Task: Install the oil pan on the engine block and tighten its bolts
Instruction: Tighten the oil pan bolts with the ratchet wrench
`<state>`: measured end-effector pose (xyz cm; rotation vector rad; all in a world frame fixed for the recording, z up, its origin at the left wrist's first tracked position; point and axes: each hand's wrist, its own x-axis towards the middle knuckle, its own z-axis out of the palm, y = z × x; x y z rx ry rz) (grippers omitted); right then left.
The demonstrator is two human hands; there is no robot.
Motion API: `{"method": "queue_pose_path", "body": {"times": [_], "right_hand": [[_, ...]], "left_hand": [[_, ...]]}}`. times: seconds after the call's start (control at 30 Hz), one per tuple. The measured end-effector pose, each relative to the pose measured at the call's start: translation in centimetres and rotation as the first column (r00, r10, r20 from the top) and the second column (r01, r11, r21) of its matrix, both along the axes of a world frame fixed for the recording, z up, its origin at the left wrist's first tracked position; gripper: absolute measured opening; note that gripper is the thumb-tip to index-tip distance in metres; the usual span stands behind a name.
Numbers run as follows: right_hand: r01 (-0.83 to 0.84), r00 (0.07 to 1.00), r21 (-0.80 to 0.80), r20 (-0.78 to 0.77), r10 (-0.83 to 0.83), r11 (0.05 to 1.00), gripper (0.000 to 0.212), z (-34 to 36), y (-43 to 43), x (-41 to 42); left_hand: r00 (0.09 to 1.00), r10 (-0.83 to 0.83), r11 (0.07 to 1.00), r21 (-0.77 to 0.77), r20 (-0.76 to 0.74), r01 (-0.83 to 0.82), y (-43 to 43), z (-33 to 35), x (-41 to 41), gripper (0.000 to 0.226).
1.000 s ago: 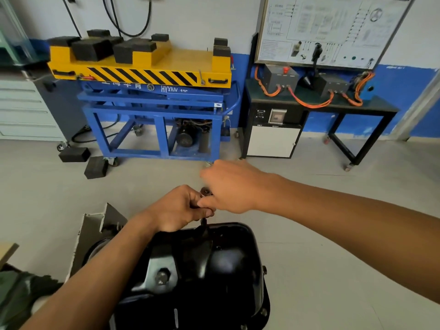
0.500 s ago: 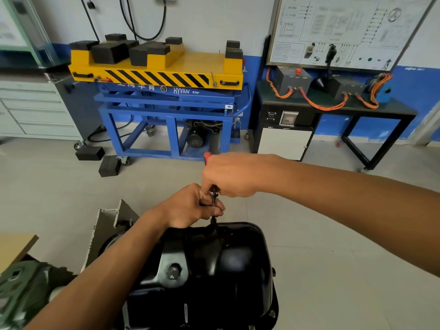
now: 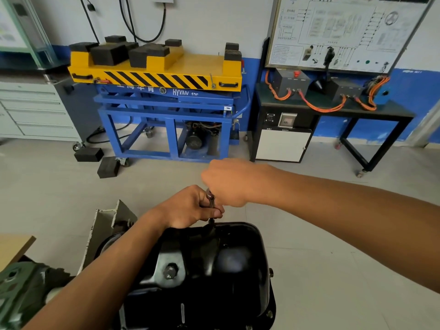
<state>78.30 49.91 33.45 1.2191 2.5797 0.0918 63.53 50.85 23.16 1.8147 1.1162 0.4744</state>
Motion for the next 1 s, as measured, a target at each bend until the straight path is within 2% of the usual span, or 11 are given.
{"method": "queue_pose_path", "body": {"times": [0.2, 0.4, 0.5, 0.6, 0.67, 0.77, 0.83, 0.9, 0.93, 1.0], "right_hand": [[-0.159, 0.983, 0.054, 0.105, 0.153, 0.986, 0.022, 0.2, 0.3, -0.2], [-0.266, 0.953, 0.102, 0.180, 0.245, 0.959, 0.021, -0.1, 0.3, 0.6], [-0.199, 0.974, 0.072, 0.126, 0.189, 0.977, 0.026, -0.2, 0.3, 1.3], [-0.045, 0.999, -0.088, 0.002, 0.045, 0.995, 0.028, -0.5, 0.2, 1.6], [0.032, 0.995, -0.176, -0.090, -0.049, 0.984, 0.031, -1.2, -0.5, 1.7], [0.094, 0.970, -0.193, -0.202, -0.134, 0.977, 0.037, -1.8, -1.5, 1.6], [0.125, 0.959, -0.253, -0.216, -0.182, 0.959, 0.042, -1.5, -1.5, 1.6], [0.102, 0.975, -0.241, -0.167, -0.145, 0.965, 0.048, -0.9, -1.0, 1.7], [0.066, 0.987, -0.208, -0.133, -0.095, 0.976, 0.049, -0.6, -0.7, 1.8], [-0.029, 0.998, -0.174, -0.059, 0.019, 0.984, 0.040, 0.0, -0.1, 1.8]], "left_hand": [[1.000, -0.018, 1.000, -0.024, 0.025, 0.018, -0.2, 0.3, 0.0, 0.013], [0.999, -0.033, 0.999, -0.029, 0.014, 0.033, -0.1, 0.1, -0.1, 0.011], [1.000, -0.009, 1.000, -0.005, 0.000, 0.009, 0.0, -0.1, -0.1, 0.010], [1.000, -0.016, 1.000, -0.010, 0.019, 0.016, -0.1, 0.1, 0.0, 0.007], [0.998, -0.053, 0.999, -0.003, 0.022, 0.053, -0.1, 0.2, -0.1, 0.020], [0.996, -0.089, 0.996, -0.010, -0.003, 0.089, -0.2, 0.3, -0.1, 0.014], [0.997, -0.081, 0.996, -0.023, -0.004, 0.081, 0.0, 0.3, -0.1, 0.021], [0.995, -0.098, 0.994, -0.042, 0.018, 0.099, 0.0, 0.4, 0.0, 0.040], [0.994, -0.108, 0.993, -0.052, 0.031, 0.109, 0.0, 0.5, 0.1, 0.038], [0.994, -0.108, 0.993, -0.047, 0.029, 0.109, 0.0, 0.4, 0.1, 0.016]]}}
